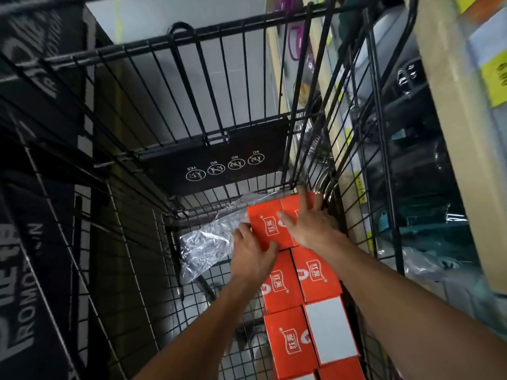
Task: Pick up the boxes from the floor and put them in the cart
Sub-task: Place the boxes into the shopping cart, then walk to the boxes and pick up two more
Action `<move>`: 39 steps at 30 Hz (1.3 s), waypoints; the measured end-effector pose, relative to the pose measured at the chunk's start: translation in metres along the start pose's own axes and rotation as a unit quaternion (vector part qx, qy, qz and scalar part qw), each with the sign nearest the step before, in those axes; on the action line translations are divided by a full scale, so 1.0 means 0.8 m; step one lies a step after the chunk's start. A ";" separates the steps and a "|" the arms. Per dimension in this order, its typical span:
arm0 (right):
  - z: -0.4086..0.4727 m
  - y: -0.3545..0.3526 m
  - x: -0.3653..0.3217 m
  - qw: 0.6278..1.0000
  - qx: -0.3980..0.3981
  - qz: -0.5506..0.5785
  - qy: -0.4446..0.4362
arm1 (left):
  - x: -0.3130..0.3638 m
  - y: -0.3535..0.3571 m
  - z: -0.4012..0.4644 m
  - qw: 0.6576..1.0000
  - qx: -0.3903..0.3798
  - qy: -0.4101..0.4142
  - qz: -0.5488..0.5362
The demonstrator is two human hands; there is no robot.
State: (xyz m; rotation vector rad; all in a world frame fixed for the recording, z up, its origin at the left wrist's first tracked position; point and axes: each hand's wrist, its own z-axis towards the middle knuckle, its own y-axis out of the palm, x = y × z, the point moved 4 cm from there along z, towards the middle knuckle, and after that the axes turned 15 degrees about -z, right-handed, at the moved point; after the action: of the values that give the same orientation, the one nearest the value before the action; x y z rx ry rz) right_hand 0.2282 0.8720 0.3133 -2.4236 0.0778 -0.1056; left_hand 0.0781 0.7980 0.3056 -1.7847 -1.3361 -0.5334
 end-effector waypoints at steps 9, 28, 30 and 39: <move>-0.074 -0.052 -0.012 0.997 0.053 0.031 -0.048 | 0.071 -0.065 -0.031 0.995 -0.028 0.074 0.064; -0.489 -0.274 0.025 0.927 0.348 0.056 -0.131 | 0.401 -0.283 -0.257 0.820 -0.174 0.483 0.255; -0.530 -0.276 0.032 0.920 0.372 0.054 -0.111 | 0.413 -0.290 -0.278 0.798 -0.188 0.504 0.270; -0.711 -0.231 0.084 0.902 0.426 0.069 -0.021 | 0.456 -0.288 -0.410 0.696 -0.225 0.606 0.312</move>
State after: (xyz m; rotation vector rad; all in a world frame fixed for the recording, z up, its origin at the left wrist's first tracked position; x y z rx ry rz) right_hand 0.2447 0.6349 0.8658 -1.5339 0.1472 -0.0136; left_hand 0.0352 0.7654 0.8451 -1.4978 0.3579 -1.3670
